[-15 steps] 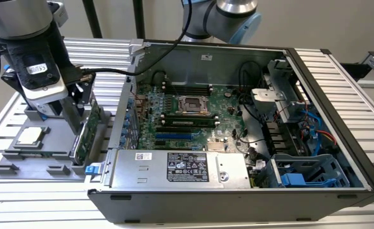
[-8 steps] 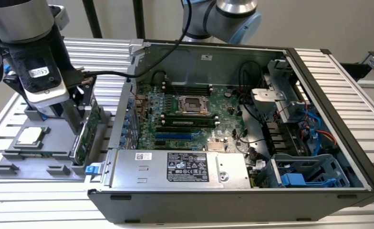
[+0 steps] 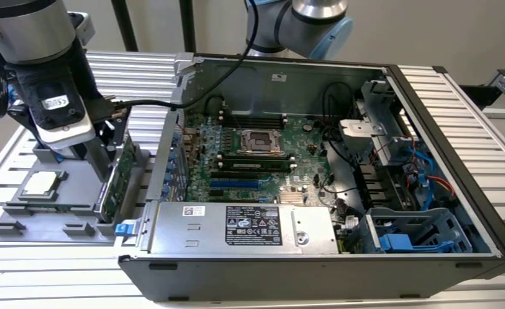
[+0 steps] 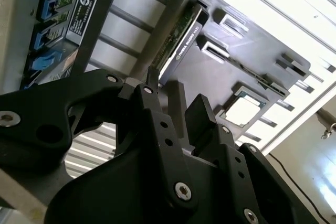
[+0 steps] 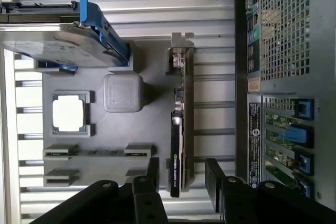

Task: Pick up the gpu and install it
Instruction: 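Pick up the gpu and move the gpu toward the slot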

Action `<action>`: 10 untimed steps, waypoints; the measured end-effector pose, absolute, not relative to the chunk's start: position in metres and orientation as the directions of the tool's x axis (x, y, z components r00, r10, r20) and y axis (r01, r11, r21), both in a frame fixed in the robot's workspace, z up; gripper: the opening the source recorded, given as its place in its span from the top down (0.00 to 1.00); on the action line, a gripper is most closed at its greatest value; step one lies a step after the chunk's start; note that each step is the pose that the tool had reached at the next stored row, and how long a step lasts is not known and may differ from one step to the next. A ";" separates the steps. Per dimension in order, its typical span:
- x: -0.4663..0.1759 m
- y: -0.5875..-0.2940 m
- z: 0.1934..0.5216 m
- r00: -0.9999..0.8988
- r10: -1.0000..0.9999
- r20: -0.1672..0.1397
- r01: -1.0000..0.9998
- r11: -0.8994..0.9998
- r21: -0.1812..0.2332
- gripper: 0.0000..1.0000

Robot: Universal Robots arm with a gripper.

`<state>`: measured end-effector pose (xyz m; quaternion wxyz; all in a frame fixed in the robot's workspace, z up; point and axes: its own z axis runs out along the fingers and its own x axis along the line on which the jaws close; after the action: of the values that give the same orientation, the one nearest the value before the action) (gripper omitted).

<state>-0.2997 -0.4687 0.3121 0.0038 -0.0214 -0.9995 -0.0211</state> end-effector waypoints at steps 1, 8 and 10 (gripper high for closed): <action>-0.300 -0.469 0.311 -0.999 0.043 0.009 0.043 0.998 0.042 0.00; -0.300 -0.469 0.306 -0.999 0.043 0.009 0.043 0.998 0.042 0.00; -0.300 -0.469 0.305 -0.999 0.043 0.009 0.043 0.998 0.042 0.00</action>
<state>-0.2997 -0.4686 0.3049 0.0038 -0.0214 -0.9995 -0.0211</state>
